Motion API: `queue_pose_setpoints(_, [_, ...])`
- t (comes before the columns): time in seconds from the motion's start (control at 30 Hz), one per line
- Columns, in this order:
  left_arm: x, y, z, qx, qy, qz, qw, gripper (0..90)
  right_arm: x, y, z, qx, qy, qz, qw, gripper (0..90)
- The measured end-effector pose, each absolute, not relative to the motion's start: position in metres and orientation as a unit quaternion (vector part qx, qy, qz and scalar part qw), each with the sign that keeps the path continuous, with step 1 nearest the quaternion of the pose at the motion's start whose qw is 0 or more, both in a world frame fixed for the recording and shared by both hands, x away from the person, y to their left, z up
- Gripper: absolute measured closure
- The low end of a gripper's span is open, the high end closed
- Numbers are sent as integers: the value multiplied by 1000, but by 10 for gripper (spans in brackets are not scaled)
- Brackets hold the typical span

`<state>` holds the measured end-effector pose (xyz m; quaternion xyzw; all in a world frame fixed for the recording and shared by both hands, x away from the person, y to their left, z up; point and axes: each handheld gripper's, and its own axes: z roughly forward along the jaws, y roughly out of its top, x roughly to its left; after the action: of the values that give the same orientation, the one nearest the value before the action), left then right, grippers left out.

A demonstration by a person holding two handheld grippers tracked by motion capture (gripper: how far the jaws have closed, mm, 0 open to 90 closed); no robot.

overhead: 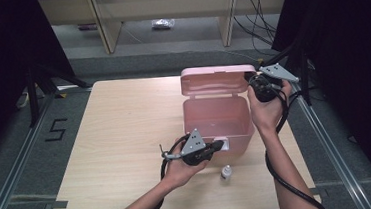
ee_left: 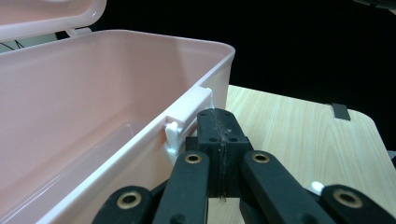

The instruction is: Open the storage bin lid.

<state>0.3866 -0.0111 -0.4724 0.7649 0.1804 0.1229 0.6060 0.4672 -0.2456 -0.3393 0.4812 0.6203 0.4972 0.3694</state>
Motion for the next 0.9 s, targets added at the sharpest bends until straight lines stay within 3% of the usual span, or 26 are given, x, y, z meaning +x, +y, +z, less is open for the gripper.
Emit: queue_pose_setpoints(0.9, [387,-11,-473,765,181,122,606,898,477,-245,-341,497,621,487,361,900])
